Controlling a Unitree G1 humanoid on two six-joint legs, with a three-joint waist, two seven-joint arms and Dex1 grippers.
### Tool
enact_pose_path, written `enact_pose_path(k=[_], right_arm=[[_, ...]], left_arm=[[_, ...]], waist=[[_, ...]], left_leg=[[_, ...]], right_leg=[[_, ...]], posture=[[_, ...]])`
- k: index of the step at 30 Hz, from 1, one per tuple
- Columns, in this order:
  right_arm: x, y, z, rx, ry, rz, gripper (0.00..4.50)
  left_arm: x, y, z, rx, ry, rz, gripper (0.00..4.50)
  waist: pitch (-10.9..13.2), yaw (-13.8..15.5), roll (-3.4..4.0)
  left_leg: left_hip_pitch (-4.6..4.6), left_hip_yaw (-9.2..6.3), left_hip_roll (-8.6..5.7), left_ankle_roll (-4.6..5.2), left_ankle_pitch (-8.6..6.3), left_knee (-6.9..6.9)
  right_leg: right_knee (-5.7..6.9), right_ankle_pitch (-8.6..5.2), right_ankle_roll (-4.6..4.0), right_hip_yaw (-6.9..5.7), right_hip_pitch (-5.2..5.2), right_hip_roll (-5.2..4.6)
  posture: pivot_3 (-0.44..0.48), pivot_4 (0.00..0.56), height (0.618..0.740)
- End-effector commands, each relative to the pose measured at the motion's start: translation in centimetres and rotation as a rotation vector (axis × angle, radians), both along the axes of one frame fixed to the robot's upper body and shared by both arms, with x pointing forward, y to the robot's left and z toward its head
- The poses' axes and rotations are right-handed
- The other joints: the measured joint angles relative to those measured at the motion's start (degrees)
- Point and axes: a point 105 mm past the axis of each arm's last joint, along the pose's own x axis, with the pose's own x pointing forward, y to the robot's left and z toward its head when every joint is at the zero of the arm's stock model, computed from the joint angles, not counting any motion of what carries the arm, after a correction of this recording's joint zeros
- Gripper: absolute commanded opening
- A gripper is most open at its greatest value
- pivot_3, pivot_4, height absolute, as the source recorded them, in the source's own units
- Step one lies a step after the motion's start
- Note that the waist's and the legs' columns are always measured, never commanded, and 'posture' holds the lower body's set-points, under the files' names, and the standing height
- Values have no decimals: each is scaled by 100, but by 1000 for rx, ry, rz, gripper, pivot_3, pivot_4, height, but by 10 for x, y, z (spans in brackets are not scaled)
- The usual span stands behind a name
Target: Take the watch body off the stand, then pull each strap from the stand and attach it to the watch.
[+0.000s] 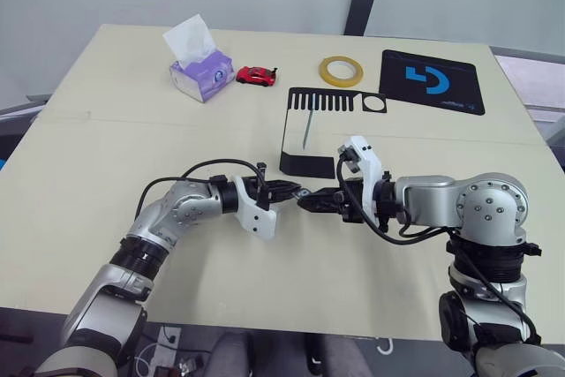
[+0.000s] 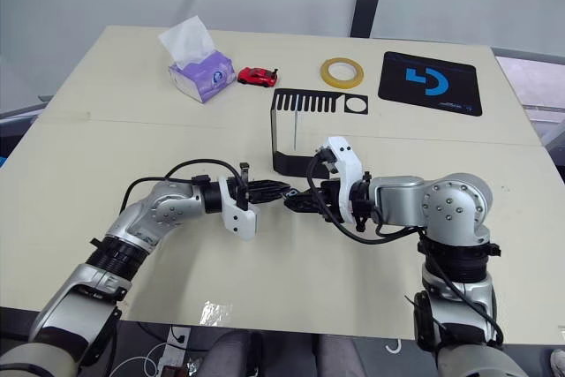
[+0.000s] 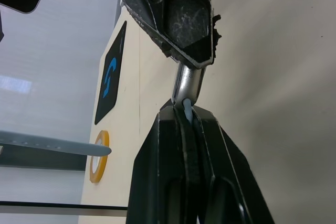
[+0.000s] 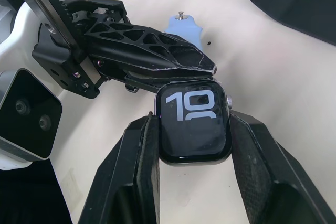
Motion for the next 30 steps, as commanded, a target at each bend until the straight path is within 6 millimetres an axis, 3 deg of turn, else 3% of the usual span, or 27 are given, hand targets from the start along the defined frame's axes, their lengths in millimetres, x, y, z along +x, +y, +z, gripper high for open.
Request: enact_pose_path(k=[1, 8, 14, 15, 20, 26, 30], right_arm=[[-4, 7, 15, 29, -49, 55, 1539], [-4, 6, 16, 14, -66, 54, 1539], [-5, 5, 19, -16, -116, 62, 1539], [-6, 5, 19, -27, -129, 66, 1539], [-12, 1, 23, -150, -298, 160, 1539], [-21, 2, 24, -223, -535, 360, 1539], [-31, 2, 20, -254, -653, 500, 1539]], left_arm=[[-2, -6, 10, -25, -31, -30, 0], [-2, -6, 10, -38, -8, -33, 0], [-5, 7, 12, -47, 71, -9, 1995], [-7, 11, 14, -50, 97, 0, 2514], [-28, 49, 27, -50, 382, 23, 4477], [-67, 67, 49, -92, 979, -25, 4477], [-74, 64, 66, -84, 1096, -57, 4477]], waist=[[0, 0, 0], [0, 0, 0], [0, -3, 0], [0, -4, 0], [1, -31, 2], [2, -18, 2], [2, 7, 1]], left_leg=[[0, 0, 0, 0, 0, 0], [0, 0, 0, 0, 0, 1], [0, 0, 0, 0, 0, 0], [0, 0, 0, 0, 0, 0], [-11, 0, 2, -1, 0, -2], [-18, -5, 0, 3, -2, 13], [-18, -6, -3, 6, -4, 23]], right_leg=[[0, 0, 0, 0, 0, 0], [0, 0, 0, 0, 0, 0], [0, 0, 0, 0, 0, 0], [0, 0, 0, 0, 0, 0], [4, 0, 0, 4, -22, 1], [-15, -1, 0, 3, -20, 2], [-15, -1, 0, 1, -16, 8]], posture=[[0, 150, 738], [0, 150, 738], [0, 150, 738], [0, 150, 738], [0, 150, 738], [0, 150, 738], [0, 150, 738]])
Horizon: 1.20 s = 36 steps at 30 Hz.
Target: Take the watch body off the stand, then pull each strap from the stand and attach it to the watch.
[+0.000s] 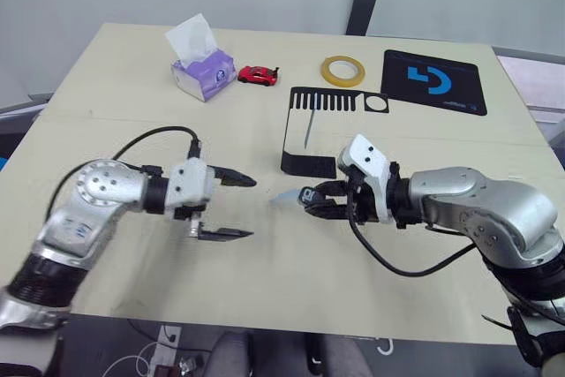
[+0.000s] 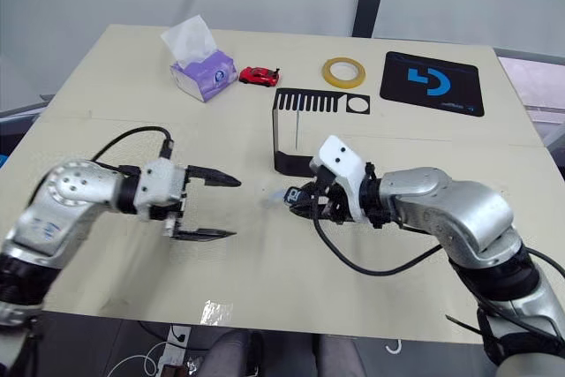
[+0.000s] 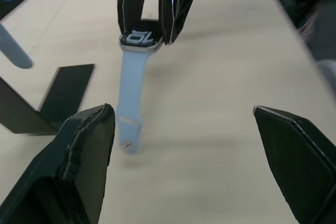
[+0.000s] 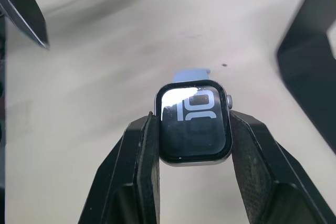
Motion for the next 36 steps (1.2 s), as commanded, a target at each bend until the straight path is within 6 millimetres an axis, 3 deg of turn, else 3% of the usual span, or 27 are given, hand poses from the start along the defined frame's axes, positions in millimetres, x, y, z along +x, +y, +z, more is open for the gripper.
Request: enact_pose_path(k=[1, 7, 15, 19, 23, 28, 36], right_arm=[[-13, 4, 7, -28, -140, 148, 1539], [-25, 1, 0, -64, -204, 260, 1539], [-23, -2, 0, -69, -219, 260, 1539], [-21, 4, 2, -22, -194, 255, 1539], [-17, 18, -3, 31, -169, 255, 1539], [-13, 29, -33, 14, -106, 255, 1539], [-6, 26, -74, -82, -62, 248, 1539]], left_arm=[[-6, -7, 21, -36, 34, -42, 4477], [-4, -11, 16, -1, -9, -68, 4477], [-6, -15, 11, -5, -35, -86, 4477], [-6, -3, 10, 21, -69, -76, 4477], [-1, 22, 4, 76, -40, -3, 4477], [-3, 45, -4, 139, -20, 45, 4477], [-11, 49, -21, 190, -8, 44, 4477]], waist=[[0, 5, 0], [0, -13, 0], [0, 7, 0], [0, -13, 0], [0, -22, 0], [0, -4, -1], [0, 0, -1]], left_leg=[[0, -1, -1, 3, -2, 5], [3, 4, 0, 5, -3, 12], [9, 6, 1, 3, -2, 18], [10, 7, 3, 2, -2, 17], [14, 9, 4, 0, -1, 17], [14, 9, 0, 2, -4, 18], [12, 8, -2, 2, -4, 19]], right_leg=[[-1, 0, 0, 0, 1, 1], [3, 0, 0, 5, 4, 7], [5, 0, -1, 7, 6, 6], [6, 0, -1, 10, 5, 6], [11, -2, -3, 10, 5, 8], [10, -2, -3, 7, 7, 0], [11, -2, -3, 4, 8, -3]], posture=[[0, 150, 738], [0, 150, 738], [0, 150, 738], [0, 150, 738], [0, 150, 738], [0, 150, 738], [0, 150, 738]])
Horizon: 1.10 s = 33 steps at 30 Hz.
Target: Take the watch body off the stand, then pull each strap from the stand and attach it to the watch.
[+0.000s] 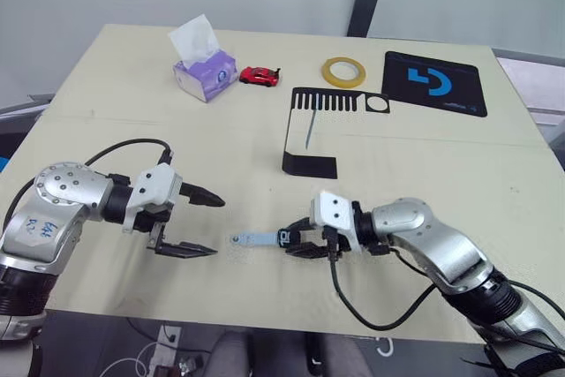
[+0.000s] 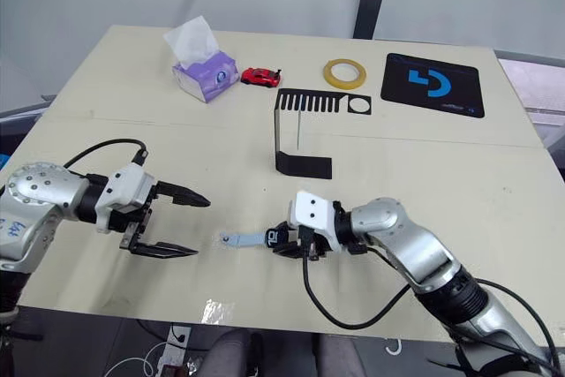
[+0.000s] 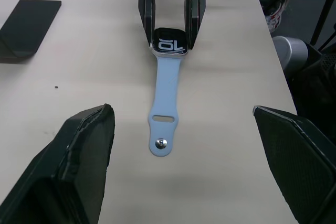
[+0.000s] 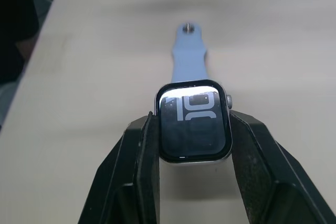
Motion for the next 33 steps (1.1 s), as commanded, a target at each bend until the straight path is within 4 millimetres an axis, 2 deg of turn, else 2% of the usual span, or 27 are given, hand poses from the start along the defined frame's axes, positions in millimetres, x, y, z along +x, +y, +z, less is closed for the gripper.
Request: enact_pose_path(k=[1, 5, 13, 15, 17, 19, 20, 23, 29, 33], right_arm=[[5, -6, -15, -61, -35, 9, 1539], [12, -13, -18, -90, -43, -4, 1539], [12, -14, -19, -85, -27, -4, 1539], [13, -16, -19, -86, -29, -11, 2576], [14, -20, -13, -83, -70, -13, 3292], [13, -26, -5, -70, -93, -24, 4255], [12, -29, -1, -64, -99, -30, 4393], [8, -46, 13, -34, -116, -73, 4393], [-10, -116, 37, 83, -58, -338, 4393], [-30, -160, 36, 132, -30, -555, 4393]], left_arm=[[-8, 6, -6, 72, -45, -21, 4477], [-6, 9, -13, 86, -52, -14, 4477], [-4, 3, -14, 69, -60, -21, 4477], [-3, 2, -14, 66, -60, -23, 4500], [-2, 3, -14, 61, -60, -16, 4500], [1, 5, -13, 35, -54, 25, 4500], [2, 7, -12, 20, -49, 46, 4500], [5, 17, -11, -34, -27, 145, 4500], [5, 64, -17, -123, -18, 469, 4500], [1, 97, -17, -163, -32, 668, 4500]], waist=[[0, -6, 0], [0, -19, 0], [0, -9, 0], [0, -10, 0], [0, -10, 0], [0, -10, 0], [0, -11, 0], [0, -7, 0], [0, -4, 0], [-2, 2, -3]], left_leg=[[0, 1, 0, 0, 0, 0], [1, 2, 1, 0, 0, 0], [6, 5, 3, 0, 0, 1], [6, 5, 4, 0, 0, 1], [7, 5, 4, 0, 0, 1], [7, 5, 4, 0, 0, 1], [7, 5, 3, 0, 0, 1], [6, 5, 3, 0, 0, 1], [7, 4, 5, -1, -3, 1], [32, -5, 10, -1, -8, -6]], right_leg=[[2, 0, 0, 1, 0, 0], [1, 0, 0, 1, -2, 1], [6, 0, -1, 1, 0, 5], [7, 0, -1, 1, 0, 5], [7, 0, -1, 2, 0, 5], [8, 0, -1, 2, 0, 5], [8, 0, -1, 2, 0, 5], [9, 0, -1, 1, -1, 4], [36, 0, -1, 3, -2, 4], [-10, -1, -1, -2, 41, 2]], posture=[[0, 150, 738], [0, 150, 738], [0, 150, 738], [0, 150, 738], [0, 150, 738], [0, 150, 738], [0, 150, 738], [0, 150, 738], [0, 150, 738], [0, 150, 738]])
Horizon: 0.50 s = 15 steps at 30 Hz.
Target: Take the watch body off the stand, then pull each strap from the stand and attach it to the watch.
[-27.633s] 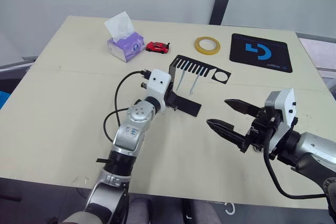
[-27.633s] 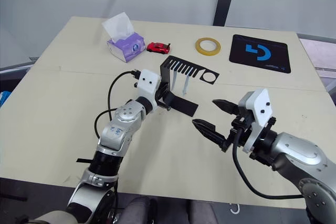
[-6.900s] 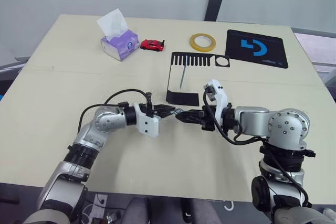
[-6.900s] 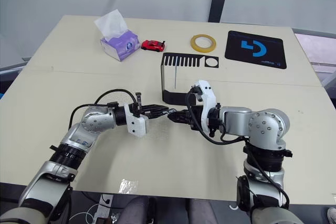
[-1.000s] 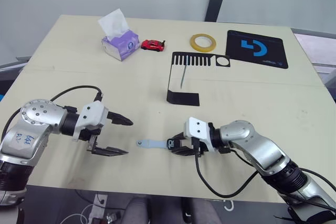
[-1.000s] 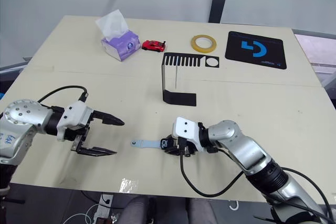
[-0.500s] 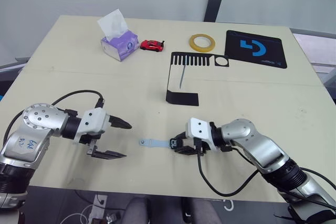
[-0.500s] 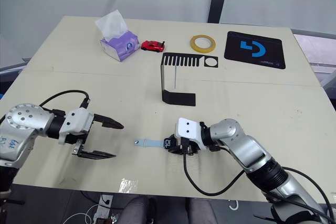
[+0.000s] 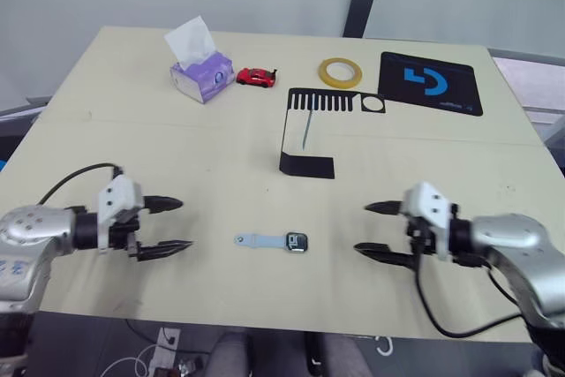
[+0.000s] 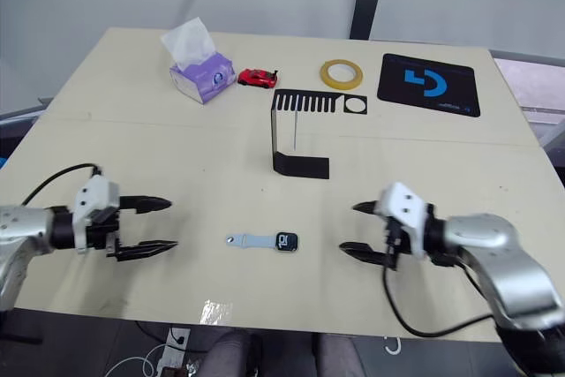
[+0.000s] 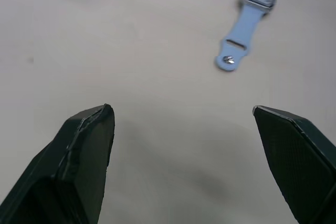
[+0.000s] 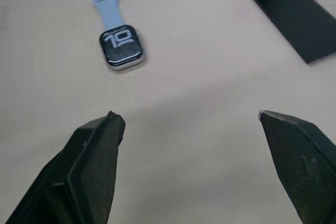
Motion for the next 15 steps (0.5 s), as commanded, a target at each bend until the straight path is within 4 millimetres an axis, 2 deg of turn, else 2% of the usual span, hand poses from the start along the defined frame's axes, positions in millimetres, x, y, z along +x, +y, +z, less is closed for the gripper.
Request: enact_pose_path(k=[1, 3, 5, 8, 11, 15], right_arm=[[-20, -35, 14, 42, -39, -163, 4393], [-31, -55, 14, 67, -32, -272, 4393], [-38, -68, 14, 80, -29, -338, 4393], [-43, -74, 13, 75, -23, -355, 4393], [-41, -69, 18, 75, -38, -335, 4393], [-20, -42, 34, 143, -77, -276, 4393]], left_arm=[[-2, 31, 16, -45, -62, 182, 4500], [-1, 47, 20, -75, -68, 272, 4500], [0, 57, 23, -99, -73, 323, 4500], [3, 56, 23, -98, -78, 314, 4500], [6, 46, 24, -88, -87, 270, 4500], [9, 7, 39, -119, -98, 112, 4500]], waist=[[-2, 4, -3], [-2, 5, -3], [-2, 0, -3], [-4, -19, -6], [-4, -27, -7], [-4, -41, -7]], left_leg=[[6, 0, 0, -3, -2, -1], [9, 0, 1, -4, -2, -6], [30, 4, -1, -7, -5, -13], [114, 10, 1, -15, -12, -67], [165, 22, 7, -26, -15, -95], [163, 26, 11, -33, -15, -99]], right_leg=[[2, 0, 0, 1, 4, -1], [-2, 0, 0, 2, 6, -1], [-3, 0, 0, 6, 22, -2], [-44, -4, -6, 7, 95, -2], [-55, -10, -18, 13, 130, -3], [-48, -11, -21, 18, 119, -2]], posture=[[0, 150, 738], [0, 150, 738], [0, 150, 738], [0, 150, 738], [0, 150, 738], [0, 150, 738]])
